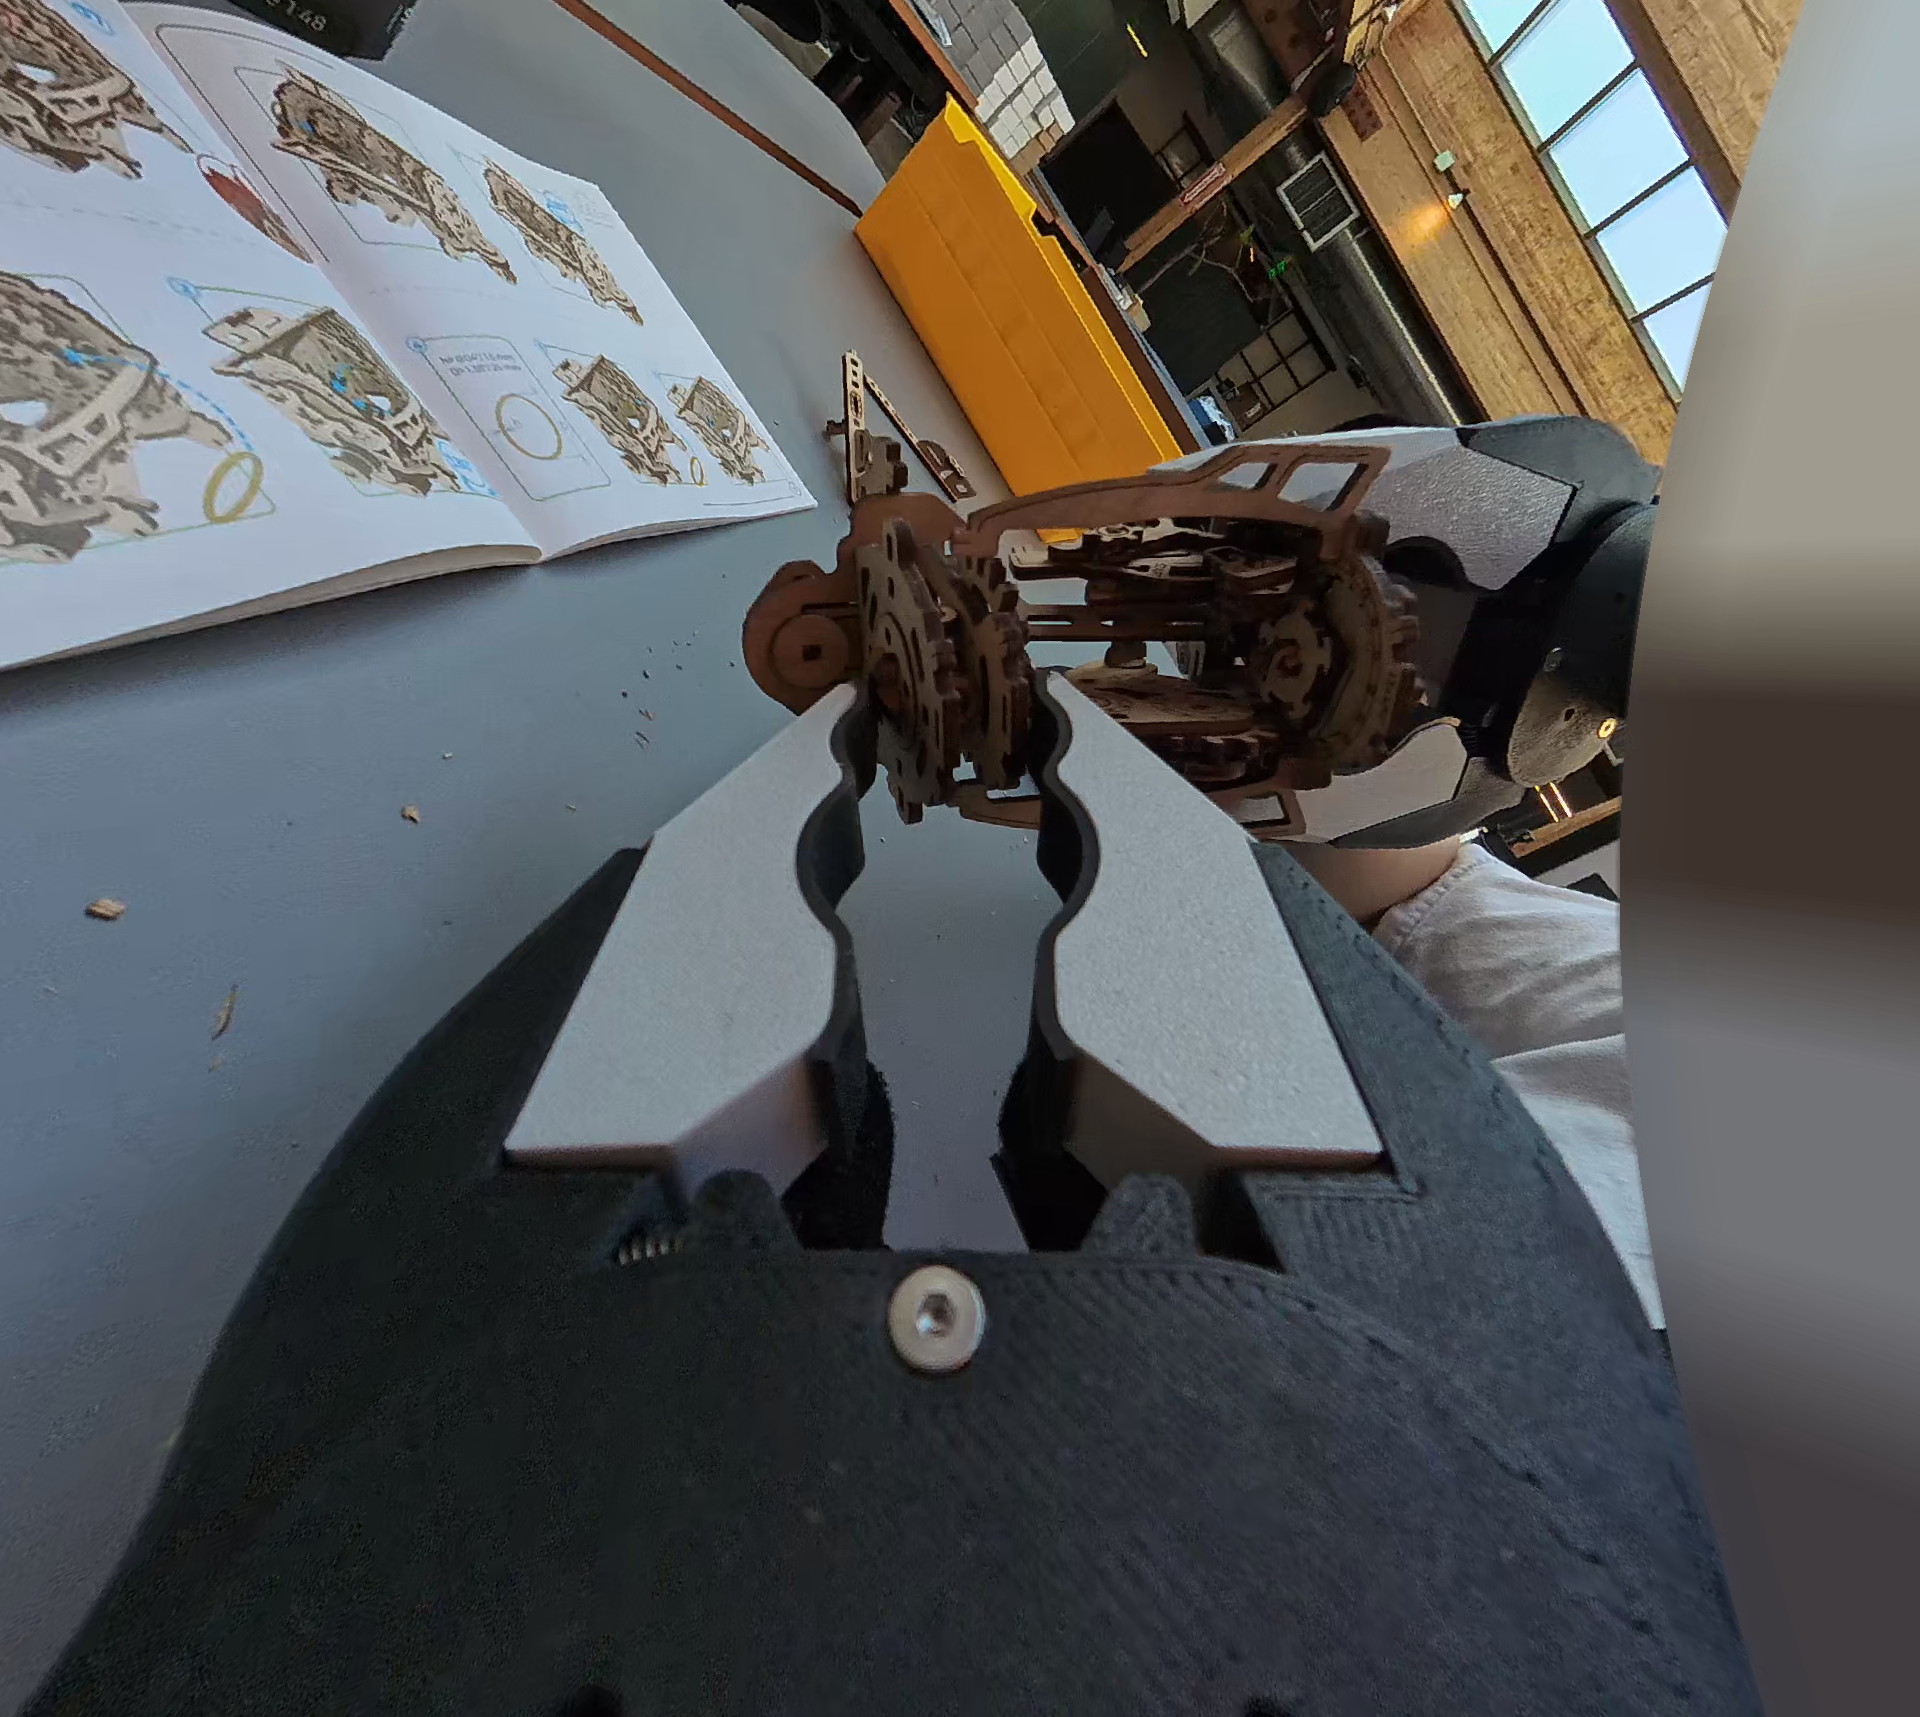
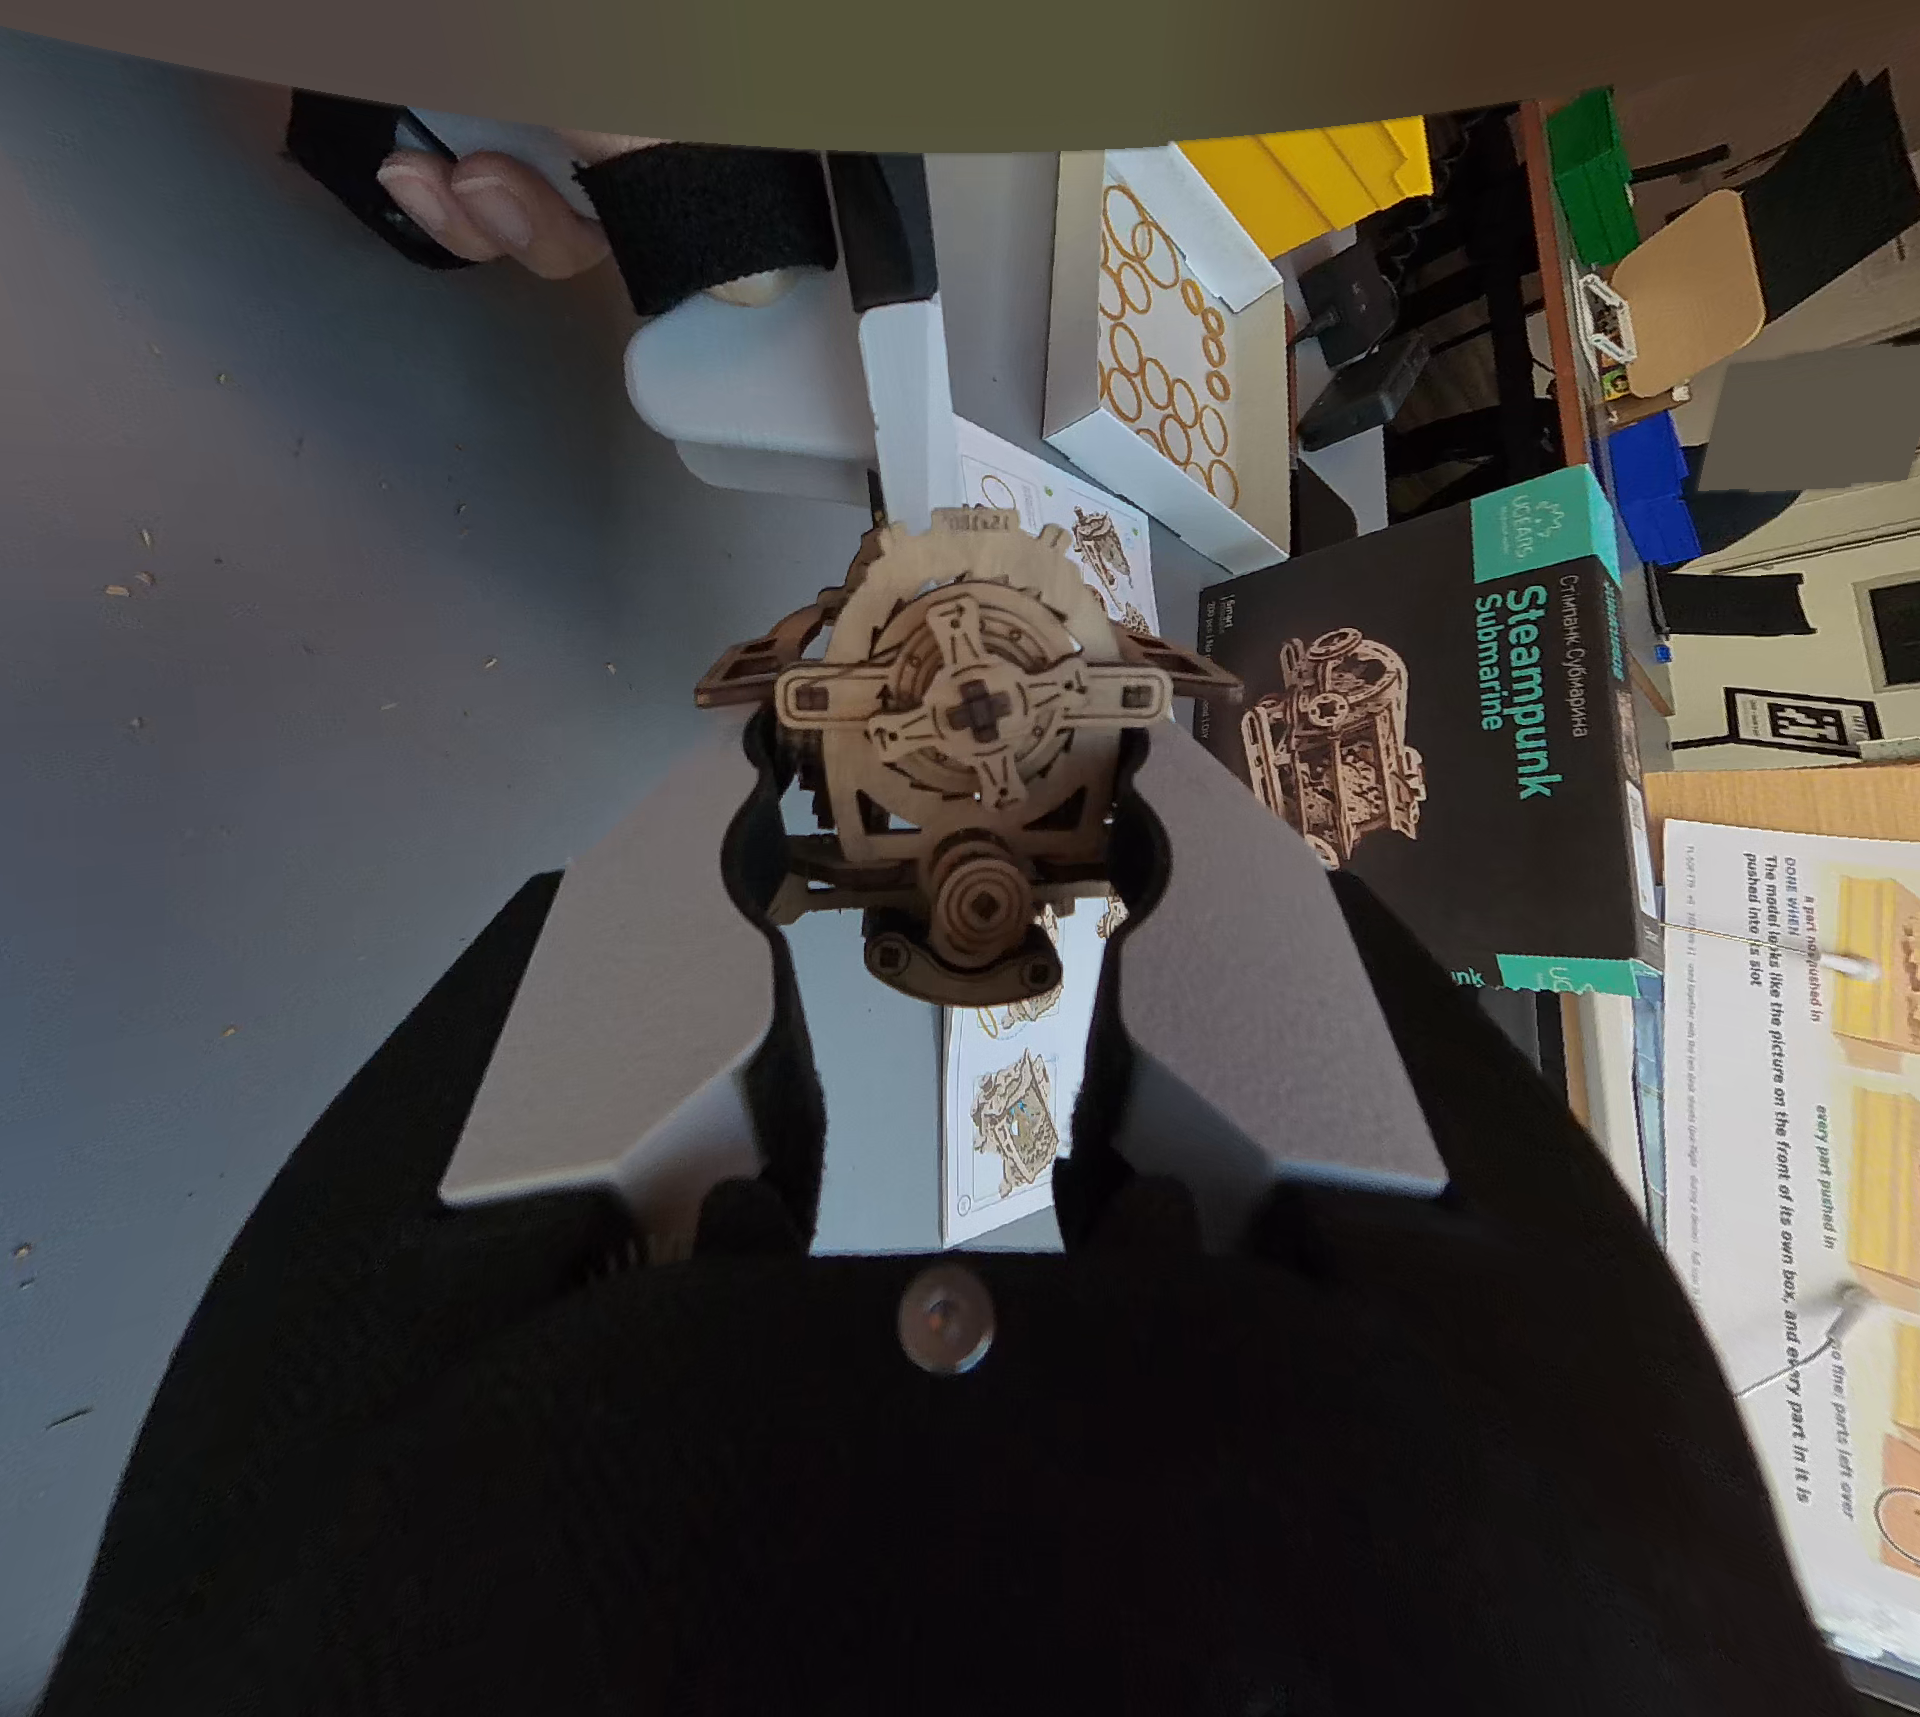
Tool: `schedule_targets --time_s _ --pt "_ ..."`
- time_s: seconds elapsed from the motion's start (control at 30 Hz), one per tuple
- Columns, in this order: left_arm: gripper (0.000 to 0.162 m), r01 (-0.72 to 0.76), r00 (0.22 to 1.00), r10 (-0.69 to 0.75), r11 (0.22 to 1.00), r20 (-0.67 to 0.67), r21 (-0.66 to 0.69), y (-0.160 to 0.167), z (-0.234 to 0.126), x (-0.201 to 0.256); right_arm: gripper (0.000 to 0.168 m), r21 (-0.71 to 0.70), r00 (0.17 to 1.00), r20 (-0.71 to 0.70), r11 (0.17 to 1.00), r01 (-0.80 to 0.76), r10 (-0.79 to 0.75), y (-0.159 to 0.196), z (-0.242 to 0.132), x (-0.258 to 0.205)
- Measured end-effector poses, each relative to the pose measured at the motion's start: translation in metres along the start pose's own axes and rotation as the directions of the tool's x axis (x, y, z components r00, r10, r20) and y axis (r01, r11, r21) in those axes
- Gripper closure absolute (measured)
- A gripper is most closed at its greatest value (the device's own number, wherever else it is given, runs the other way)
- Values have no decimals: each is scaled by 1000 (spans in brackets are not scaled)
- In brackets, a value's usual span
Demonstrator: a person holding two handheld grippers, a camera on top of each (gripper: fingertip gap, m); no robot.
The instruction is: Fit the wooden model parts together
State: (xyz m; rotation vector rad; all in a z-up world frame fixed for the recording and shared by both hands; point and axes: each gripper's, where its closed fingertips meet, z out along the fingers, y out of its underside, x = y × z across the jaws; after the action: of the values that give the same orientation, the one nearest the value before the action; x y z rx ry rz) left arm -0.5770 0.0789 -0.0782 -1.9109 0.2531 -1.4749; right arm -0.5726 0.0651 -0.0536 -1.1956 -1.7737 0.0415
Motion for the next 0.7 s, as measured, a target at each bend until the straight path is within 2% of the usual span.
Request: schedule_targets --time_s 0.37,0.7 --pt "135 25 1000 -25 999 -13 20 -2 -3 -1 109 -27 1000 -12 1000 14 -14 3 5 -1" --pt "135 -95 994 94 995 65 16 -4 -6 -5 109 -82 997 8 994 -72 73 9 10 -4"
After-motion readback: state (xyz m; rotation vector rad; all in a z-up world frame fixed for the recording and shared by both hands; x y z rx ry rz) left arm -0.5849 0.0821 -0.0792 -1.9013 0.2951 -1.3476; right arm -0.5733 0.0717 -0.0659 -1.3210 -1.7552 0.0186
